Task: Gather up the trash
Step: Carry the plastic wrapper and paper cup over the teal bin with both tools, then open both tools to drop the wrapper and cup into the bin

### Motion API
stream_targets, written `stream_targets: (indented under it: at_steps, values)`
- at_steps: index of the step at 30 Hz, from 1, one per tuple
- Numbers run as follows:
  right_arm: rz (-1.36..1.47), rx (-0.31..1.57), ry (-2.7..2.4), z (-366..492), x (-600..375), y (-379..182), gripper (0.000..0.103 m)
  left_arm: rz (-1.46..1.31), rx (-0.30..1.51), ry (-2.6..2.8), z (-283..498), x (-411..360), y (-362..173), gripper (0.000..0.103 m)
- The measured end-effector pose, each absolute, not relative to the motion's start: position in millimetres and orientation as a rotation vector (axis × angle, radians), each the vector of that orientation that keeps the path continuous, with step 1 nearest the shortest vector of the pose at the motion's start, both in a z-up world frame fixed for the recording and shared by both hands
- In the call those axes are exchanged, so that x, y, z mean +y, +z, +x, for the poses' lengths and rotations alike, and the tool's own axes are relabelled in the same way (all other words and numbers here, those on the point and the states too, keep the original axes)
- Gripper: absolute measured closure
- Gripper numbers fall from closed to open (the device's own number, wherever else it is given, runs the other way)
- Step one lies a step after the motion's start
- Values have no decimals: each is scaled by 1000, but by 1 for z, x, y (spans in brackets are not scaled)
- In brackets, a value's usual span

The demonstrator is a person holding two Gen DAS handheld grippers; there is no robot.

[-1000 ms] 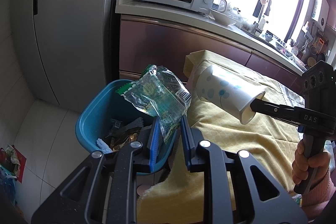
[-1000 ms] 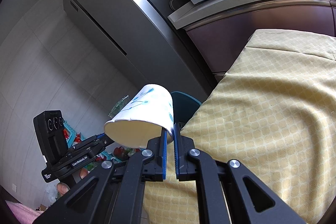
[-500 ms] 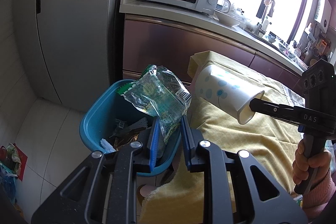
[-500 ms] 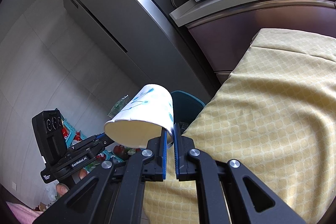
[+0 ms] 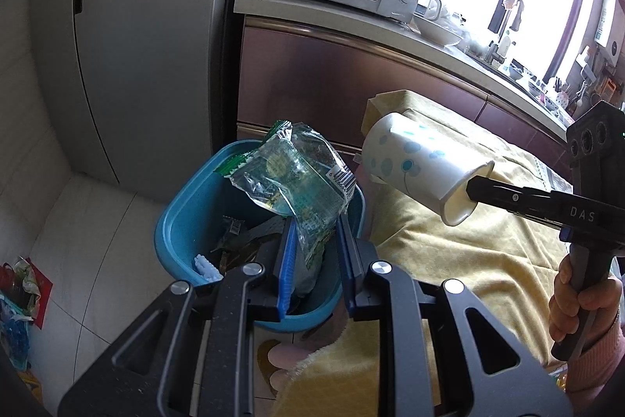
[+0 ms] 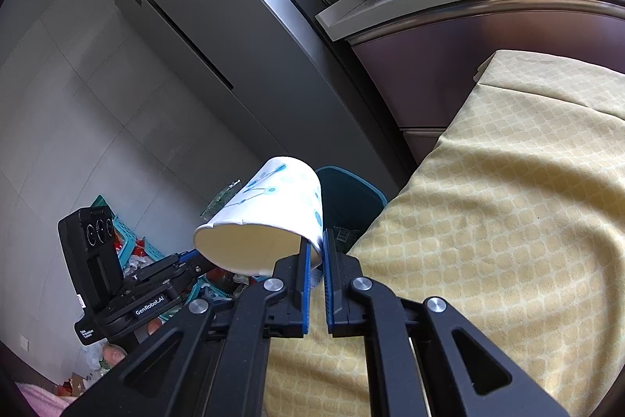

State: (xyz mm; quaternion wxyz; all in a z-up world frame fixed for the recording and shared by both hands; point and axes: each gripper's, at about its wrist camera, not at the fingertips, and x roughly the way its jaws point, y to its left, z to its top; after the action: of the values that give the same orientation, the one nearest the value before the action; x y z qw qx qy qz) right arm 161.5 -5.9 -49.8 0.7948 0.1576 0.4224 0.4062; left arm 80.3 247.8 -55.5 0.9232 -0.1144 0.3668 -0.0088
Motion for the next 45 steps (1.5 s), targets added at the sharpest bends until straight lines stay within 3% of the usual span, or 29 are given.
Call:
stream_targets:
  at_steps: [45]
  values:
    - [245,1004,828,189,59,-74,97,-276,824,11,118,261,-94,84]
